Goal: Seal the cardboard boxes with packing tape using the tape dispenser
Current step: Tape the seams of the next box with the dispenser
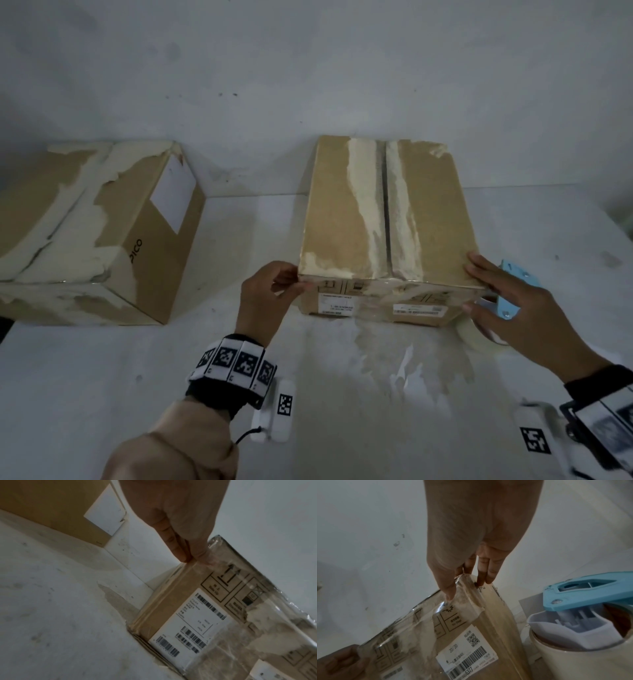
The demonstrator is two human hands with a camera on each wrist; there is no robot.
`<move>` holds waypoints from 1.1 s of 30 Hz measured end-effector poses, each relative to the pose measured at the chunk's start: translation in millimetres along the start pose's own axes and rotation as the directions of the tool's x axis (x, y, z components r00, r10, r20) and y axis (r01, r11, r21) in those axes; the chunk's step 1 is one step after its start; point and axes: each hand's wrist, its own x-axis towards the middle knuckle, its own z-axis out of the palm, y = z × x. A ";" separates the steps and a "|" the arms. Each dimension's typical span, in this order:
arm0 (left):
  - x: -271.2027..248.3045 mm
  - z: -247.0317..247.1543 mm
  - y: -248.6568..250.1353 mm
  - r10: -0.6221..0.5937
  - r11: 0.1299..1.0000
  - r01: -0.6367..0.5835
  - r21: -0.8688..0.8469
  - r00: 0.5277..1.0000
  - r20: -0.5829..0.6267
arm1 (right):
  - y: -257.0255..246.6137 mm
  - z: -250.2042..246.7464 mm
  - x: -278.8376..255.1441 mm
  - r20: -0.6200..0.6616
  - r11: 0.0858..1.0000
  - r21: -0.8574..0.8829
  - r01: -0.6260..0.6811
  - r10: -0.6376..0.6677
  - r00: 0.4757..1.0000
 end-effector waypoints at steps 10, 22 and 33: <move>-18.9 -2.4 -32.1 -0.158 0.981 0.111 0.162 0.936 0.316 | -3.9 -0.6 1.7 -0.020 0.999 -0.013 -0.031 0.030 0.999; 19.3 -3.2 -6.2 -0.022 0.989 -0.006 0.146 0.982 0.187 | 1.9 2.0 3.4 -0.008 0.993 0.006 -0.122 0.122 0.992; 45.6 4.2 41.7 -0.087 0.989 0.053 0.141 0.964 0.252 | -24.7 22.8 45.9 -0.023 0.926 0.168 -0.339 0.347 0.938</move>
